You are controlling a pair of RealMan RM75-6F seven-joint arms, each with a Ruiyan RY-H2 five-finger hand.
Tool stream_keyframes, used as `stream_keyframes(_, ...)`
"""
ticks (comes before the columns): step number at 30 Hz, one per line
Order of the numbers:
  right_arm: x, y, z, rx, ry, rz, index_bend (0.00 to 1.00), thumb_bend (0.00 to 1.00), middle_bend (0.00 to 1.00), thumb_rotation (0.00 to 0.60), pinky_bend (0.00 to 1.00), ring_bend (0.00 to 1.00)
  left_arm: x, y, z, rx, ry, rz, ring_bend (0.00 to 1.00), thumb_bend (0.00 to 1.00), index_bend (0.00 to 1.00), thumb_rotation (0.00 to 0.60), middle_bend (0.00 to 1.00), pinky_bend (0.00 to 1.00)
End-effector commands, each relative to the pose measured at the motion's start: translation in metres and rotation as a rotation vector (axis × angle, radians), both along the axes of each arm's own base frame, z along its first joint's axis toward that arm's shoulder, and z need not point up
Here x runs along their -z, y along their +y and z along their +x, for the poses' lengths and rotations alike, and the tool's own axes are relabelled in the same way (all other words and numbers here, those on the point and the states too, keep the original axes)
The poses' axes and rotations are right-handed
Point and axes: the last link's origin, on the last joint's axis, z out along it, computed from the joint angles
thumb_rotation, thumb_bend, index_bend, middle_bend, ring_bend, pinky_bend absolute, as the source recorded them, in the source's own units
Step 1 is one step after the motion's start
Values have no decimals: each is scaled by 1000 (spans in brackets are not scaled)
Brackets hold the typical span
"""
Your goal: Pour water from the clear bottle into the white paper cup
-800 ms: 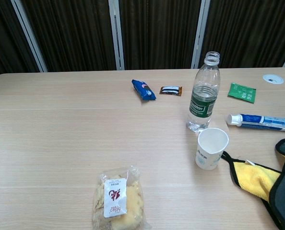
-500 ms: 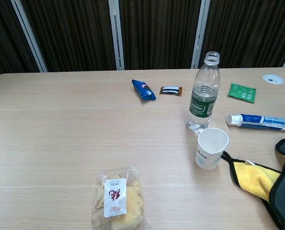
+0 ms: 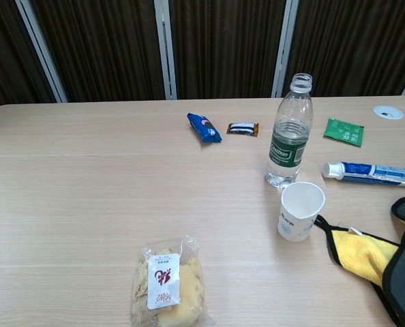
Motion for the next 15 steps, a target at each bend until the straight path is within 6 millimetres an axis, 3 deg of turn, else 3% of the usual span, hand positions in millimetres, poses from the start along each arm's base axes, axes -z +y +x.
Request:
stream_keyframes(1,20,-71,6,31,-148,131,0,0,1,600,0,0,2,5,-4,-28,14,7,0,0,0,600,0,0)
stream_keyframes(6,46,-107,22,-20,-186,204,0,0,19,600,0,0,10,13,-11,-60,31,-7,0,0,0,600,0,0)
stream_keyframes(15,88,-145,47,-7,-182,304,0,0,23,600,0,0,22,19,-13,-64,56,-43,0,12,0,600,0,0)
